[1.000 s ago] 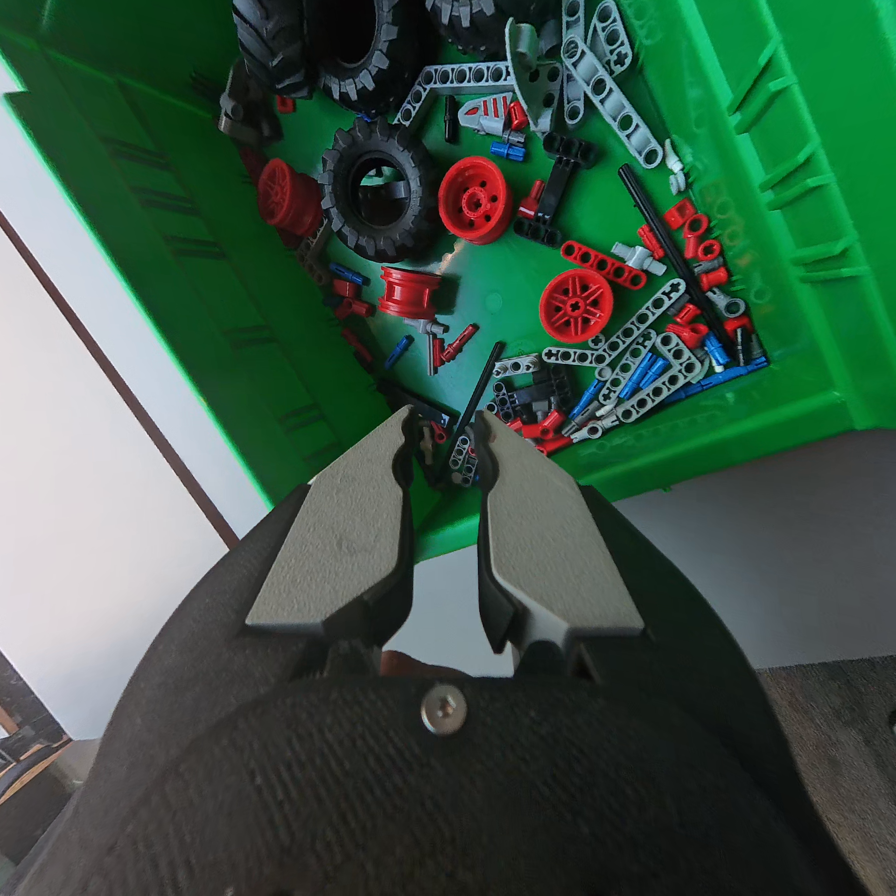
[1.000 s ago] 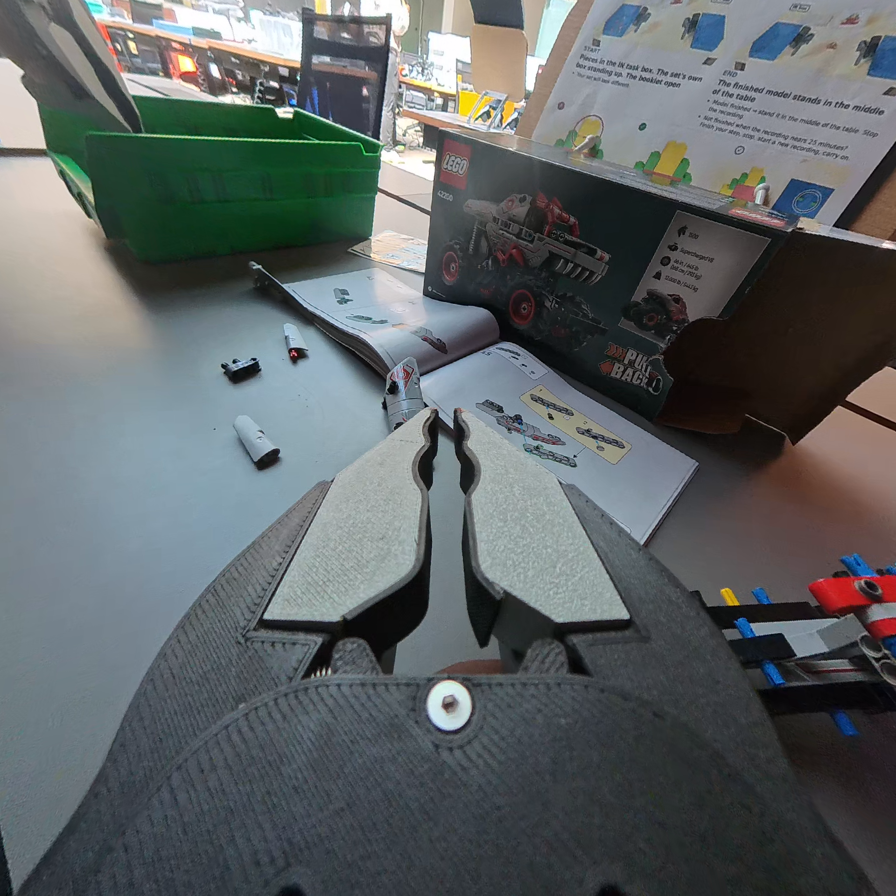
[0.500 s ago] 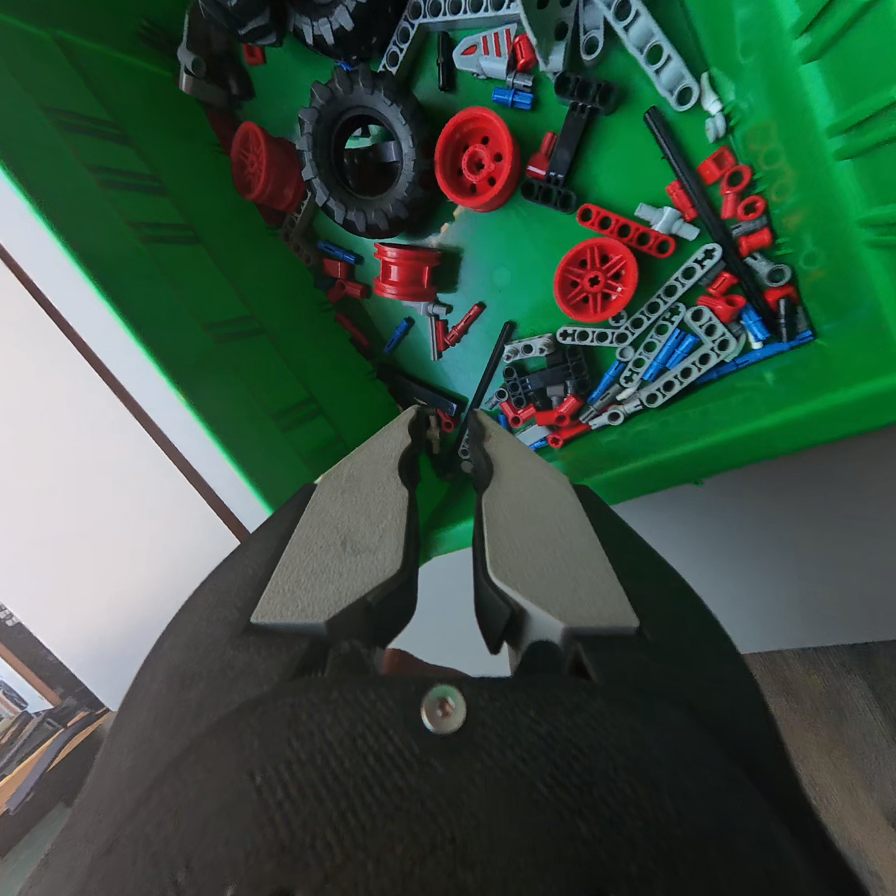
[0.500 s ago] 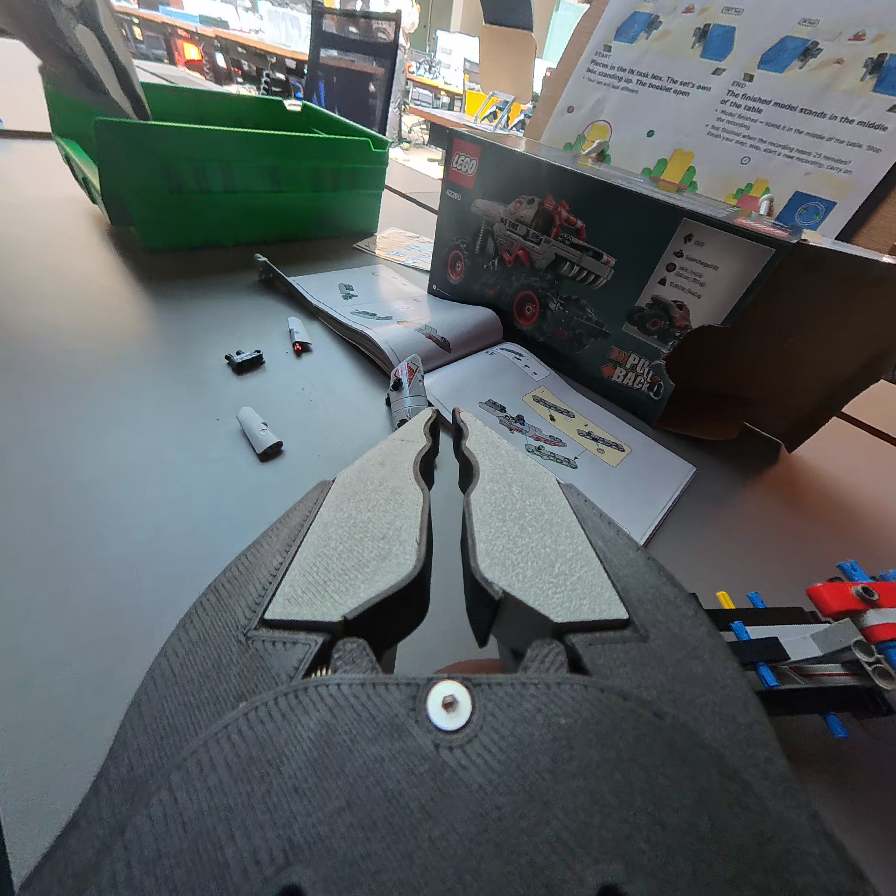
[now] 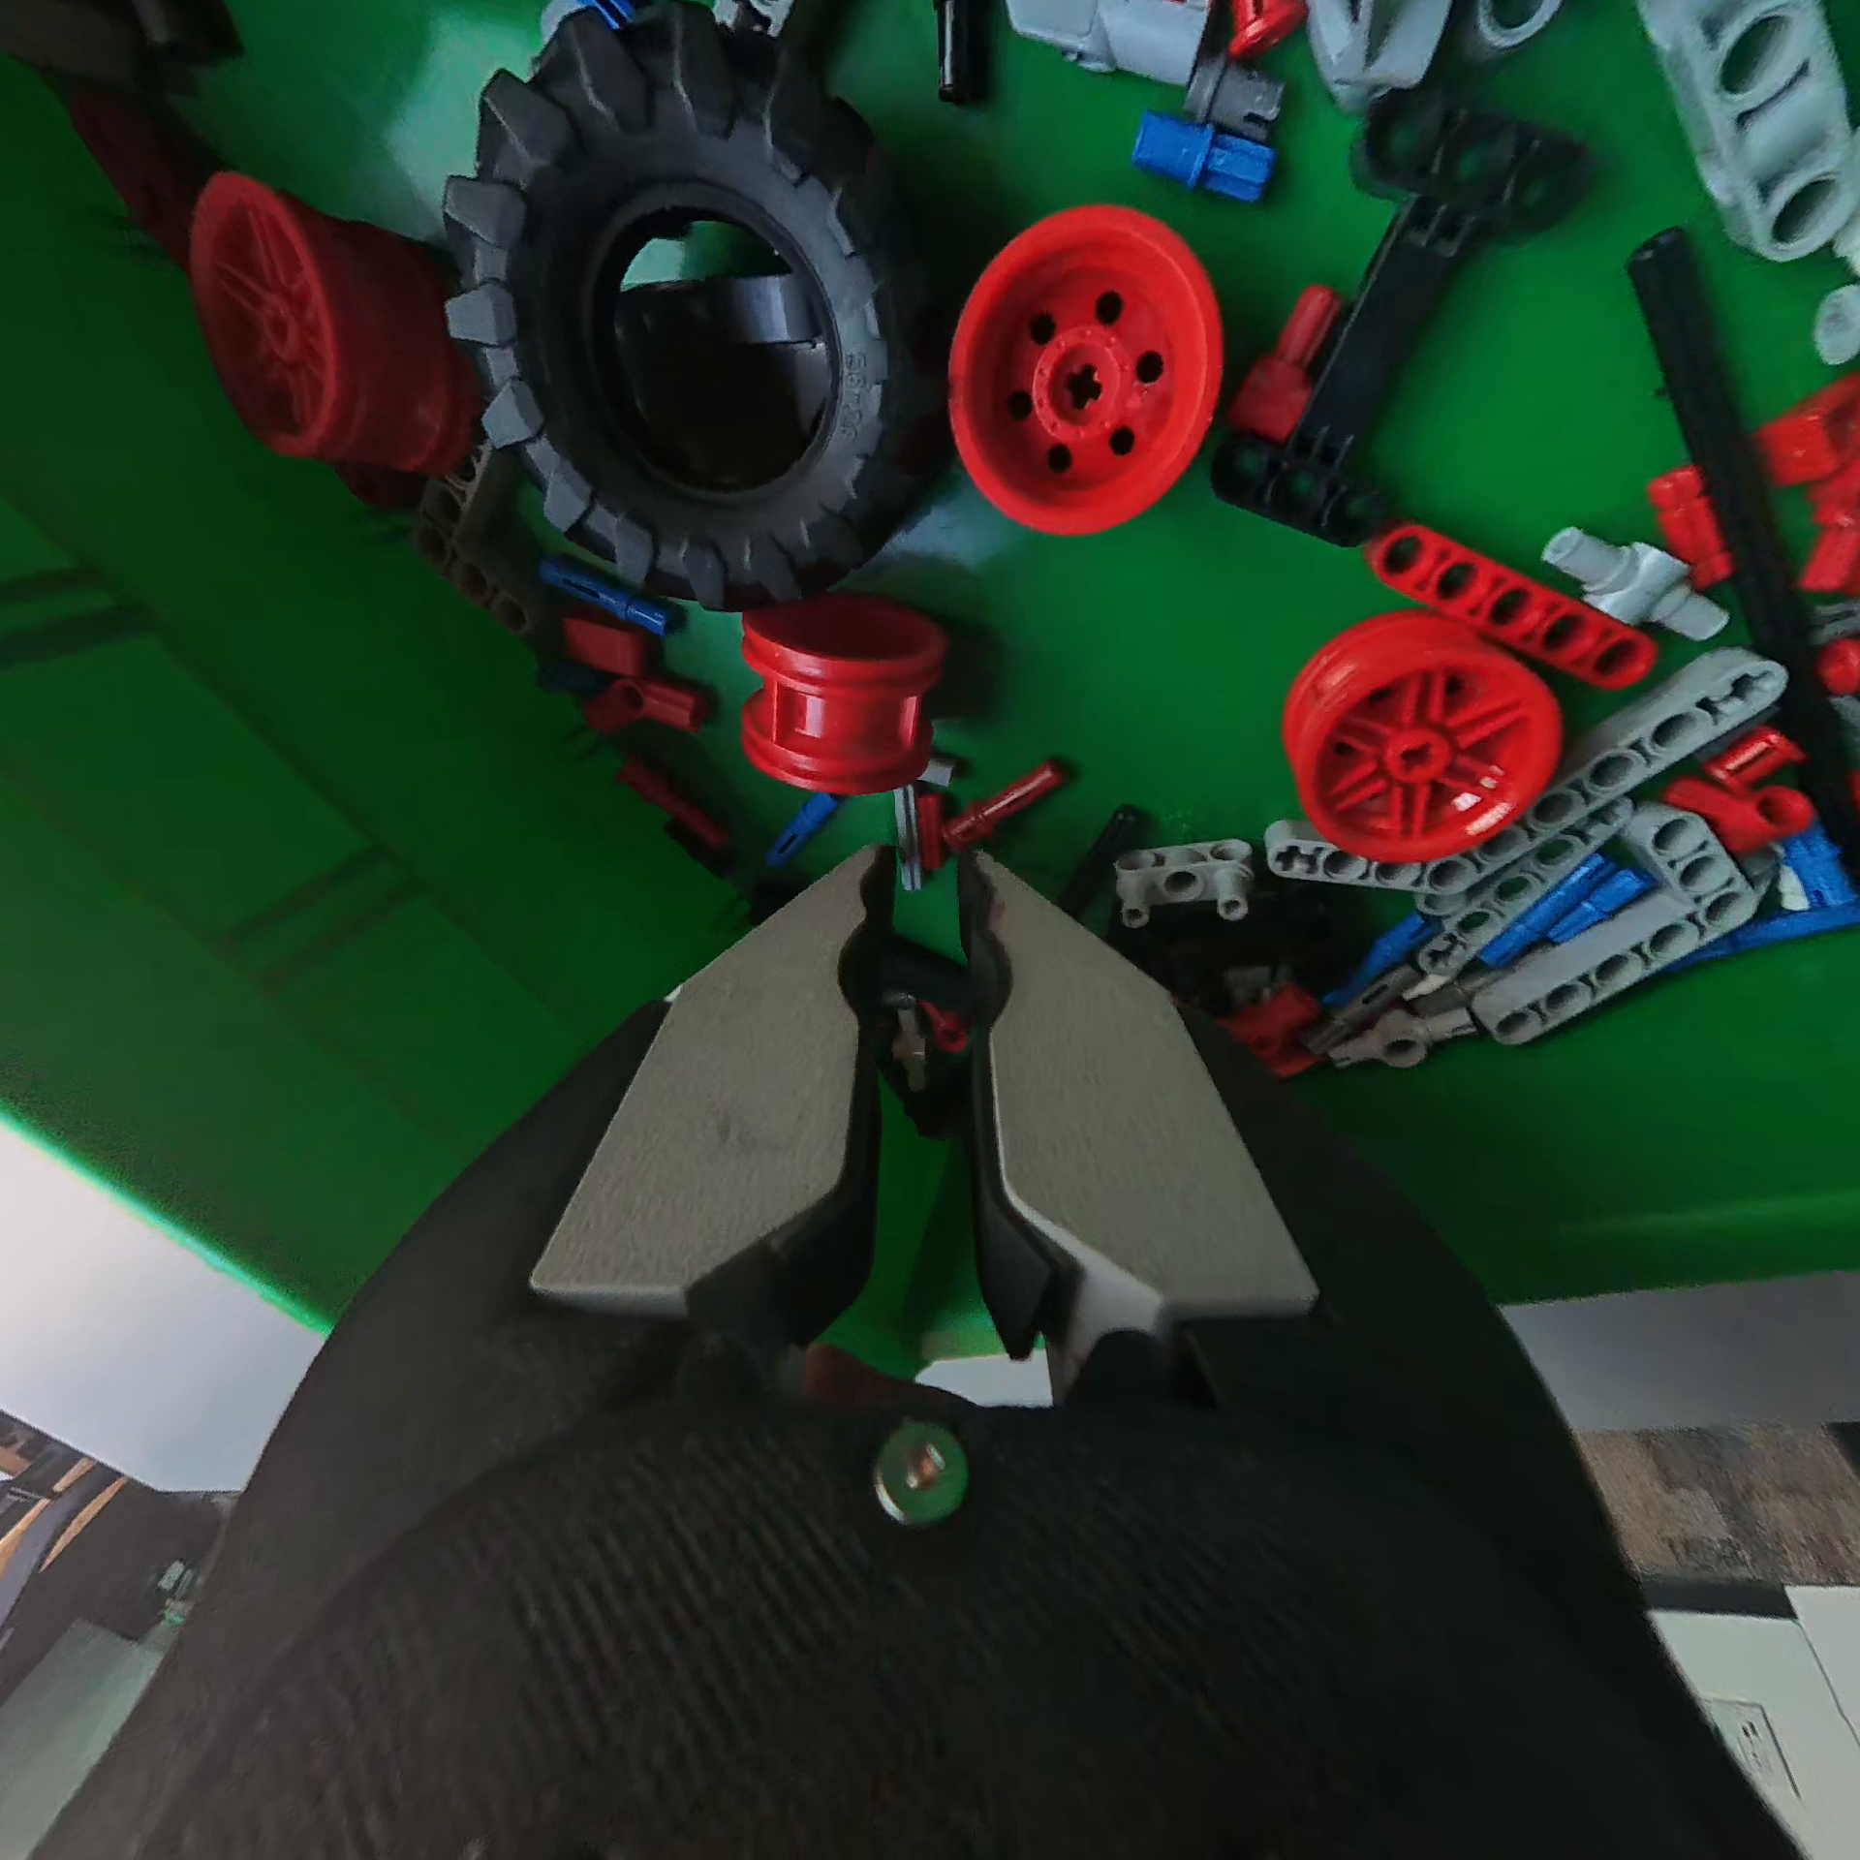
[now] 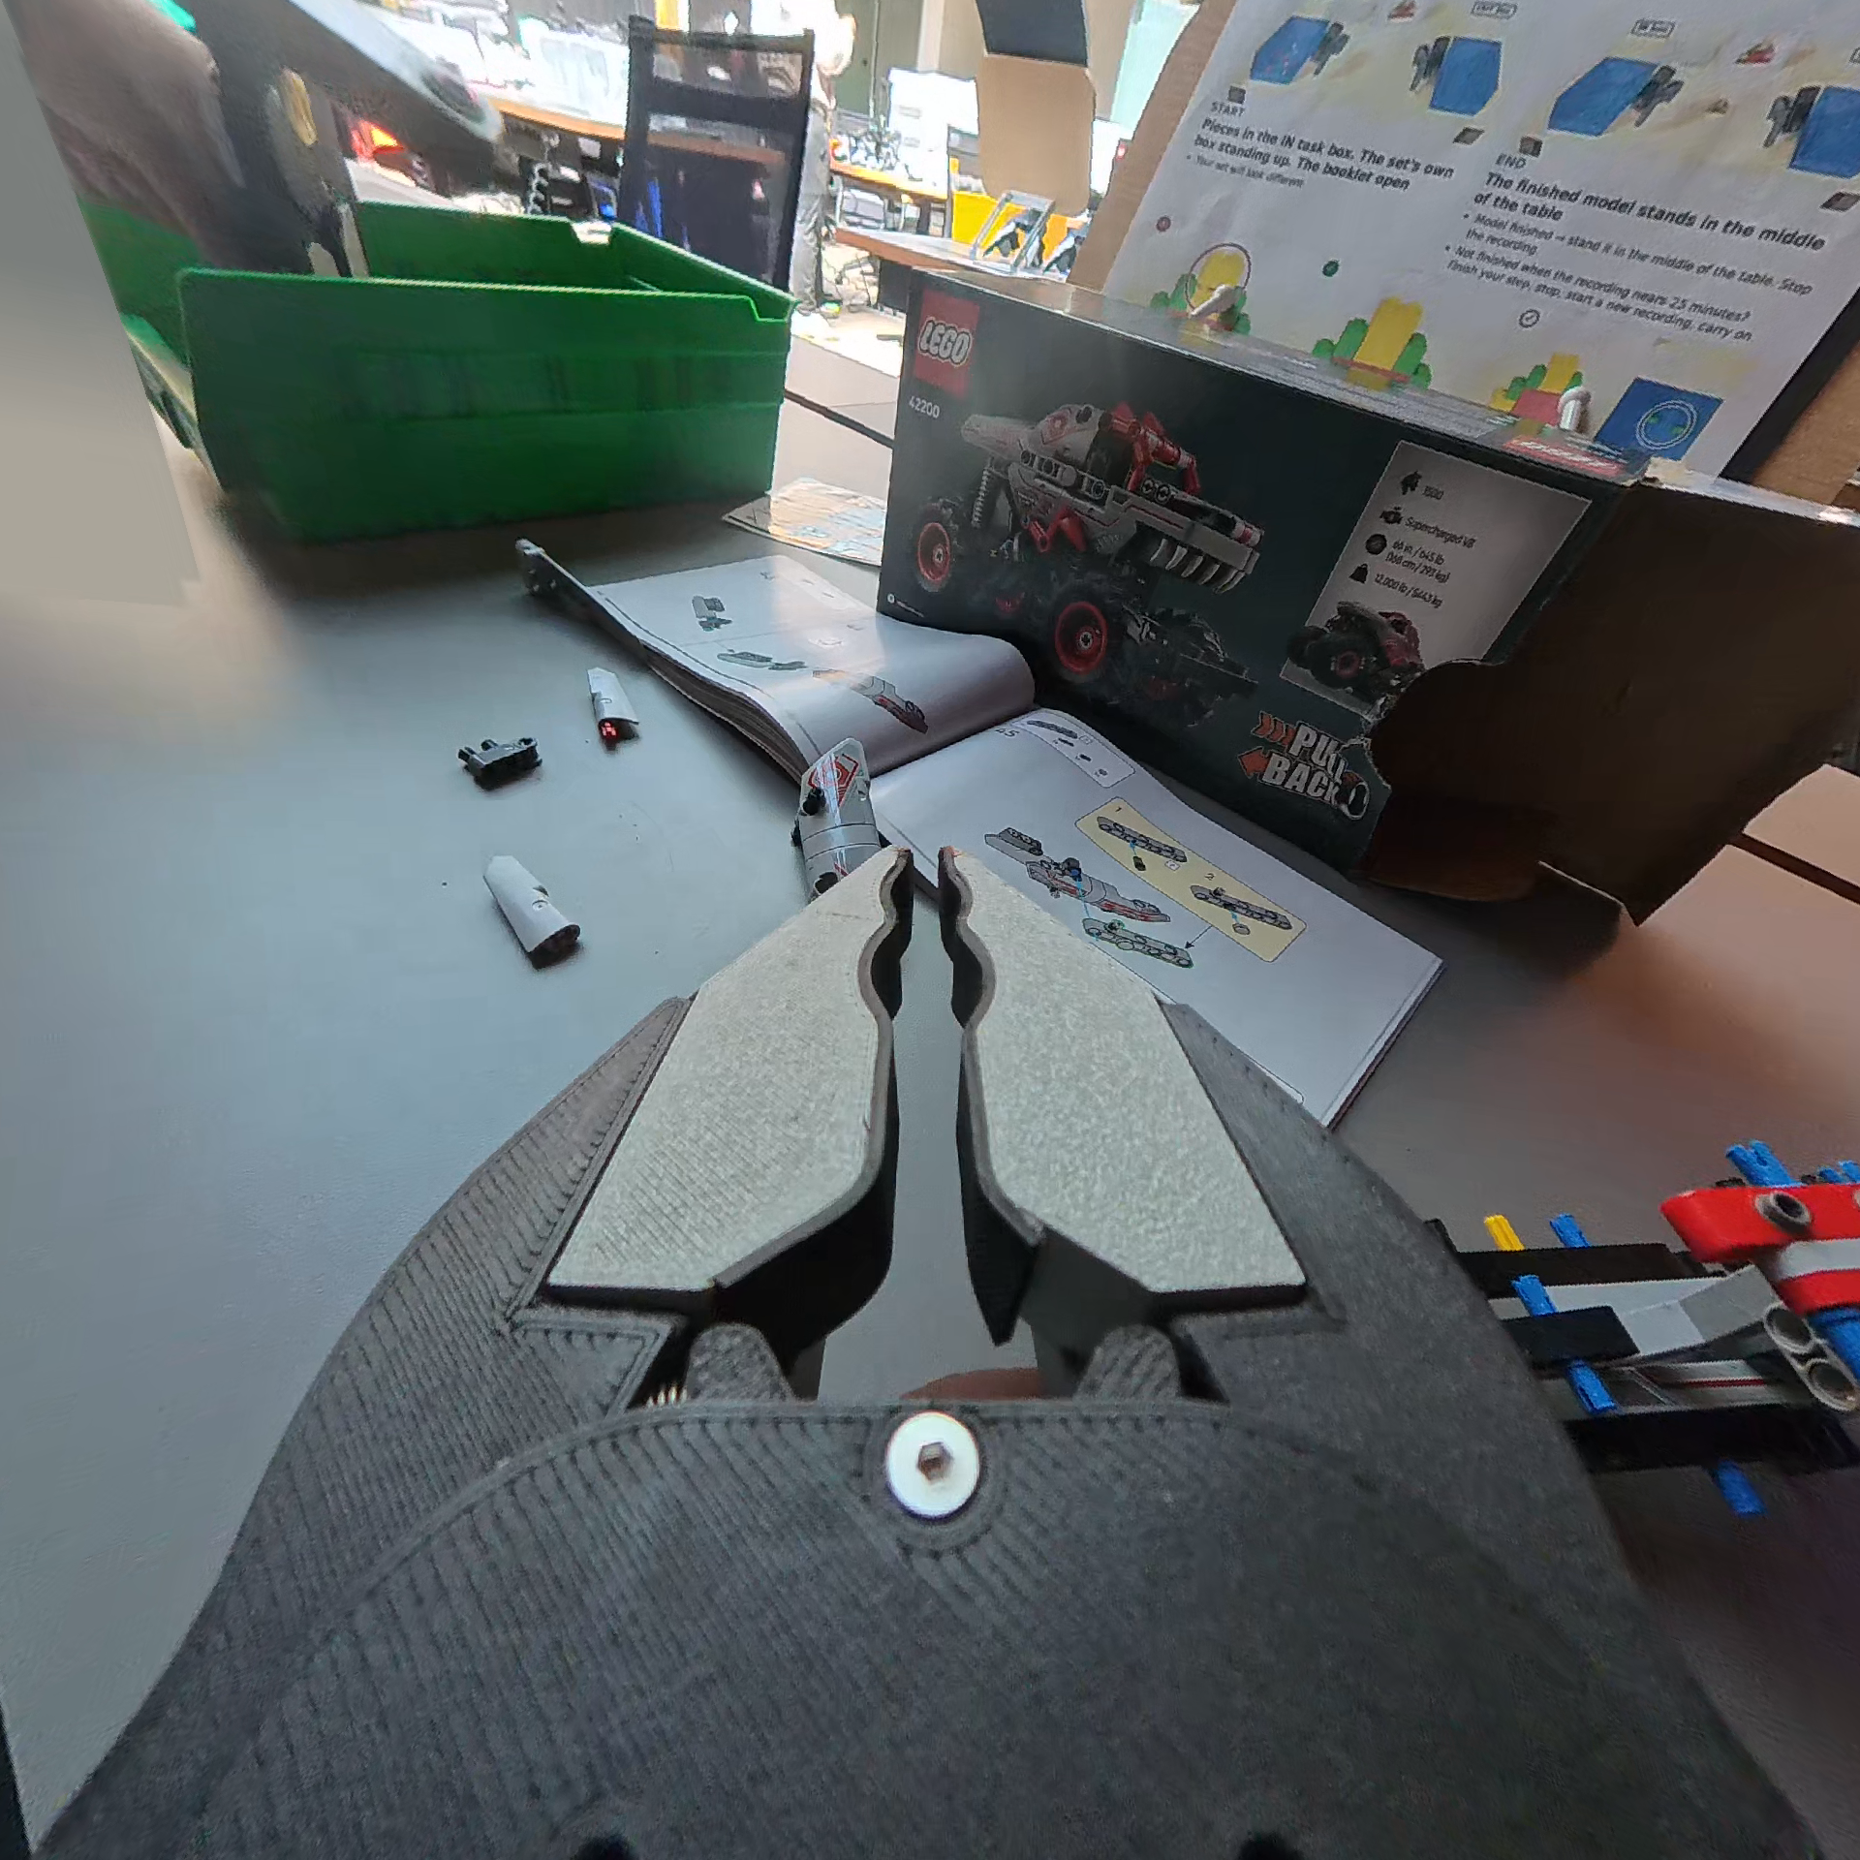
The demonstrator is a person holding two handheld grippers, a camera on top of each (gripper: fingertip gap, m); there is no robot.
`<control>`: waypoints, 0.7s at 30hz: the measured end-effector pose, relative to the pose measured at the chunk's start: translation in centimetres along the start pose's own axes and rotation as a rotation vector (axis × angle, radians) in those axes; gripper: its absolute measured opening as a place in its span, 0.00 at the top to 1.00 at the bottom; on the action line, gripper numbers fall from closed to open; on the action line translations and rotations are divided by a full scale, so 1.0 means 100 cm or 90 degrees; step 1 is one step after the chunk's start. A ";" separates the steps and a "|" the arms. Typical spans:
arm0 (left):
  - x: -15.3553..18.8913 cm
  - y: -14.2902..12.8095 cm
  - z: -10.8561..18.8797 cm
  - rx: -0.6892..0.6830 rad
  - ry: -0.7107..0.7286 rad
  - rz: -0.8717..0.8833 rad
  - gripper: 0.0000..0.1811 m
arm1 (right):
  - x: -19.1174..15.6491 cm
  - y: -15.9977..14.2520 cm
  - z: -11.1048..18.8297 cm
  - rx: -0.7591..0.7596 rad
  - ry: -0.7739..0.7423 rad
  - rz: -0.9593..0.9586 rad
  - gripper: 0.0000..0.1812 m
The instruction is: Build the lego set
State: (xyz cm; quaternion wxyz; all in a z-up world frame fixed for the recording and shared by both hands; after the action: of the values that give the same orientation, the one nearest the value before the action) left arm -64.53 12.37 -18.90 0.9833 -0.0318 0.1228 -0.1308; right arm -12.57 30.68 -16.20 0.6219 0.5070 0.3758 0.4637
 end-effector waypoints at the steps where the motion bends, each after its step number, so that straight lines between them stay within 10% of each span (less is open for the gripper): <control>1: 0.000 0.001 -0.001 0.001 -0.002 0.000 0.97 | 0.000 0.000 0.000 0.000 0.000 -0.001 1.00; 21: -0.004 0.004 0.000 0.027 -0.032 0.021 0.93 | -0.001 0.000 0.000 0.000 0.003 0.004 1.00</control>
State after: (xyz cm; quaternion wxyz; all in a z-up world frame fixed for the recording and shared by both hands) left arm -64.86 12.87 -18.86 0.9886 -0.0121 0.0954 -0.1162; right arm -12.58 30.59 -16.20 0.6197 0.5066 0.3759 0.4669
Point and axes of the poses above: each gripper's, where its closed fingertips meet, z back along the fingers, y out of its top, x = y × z across the jaws, the point moved 6 cm from there along z, back along the fingers, and after that the axes turned 8 degrees about -z, right-handed, at the moved point
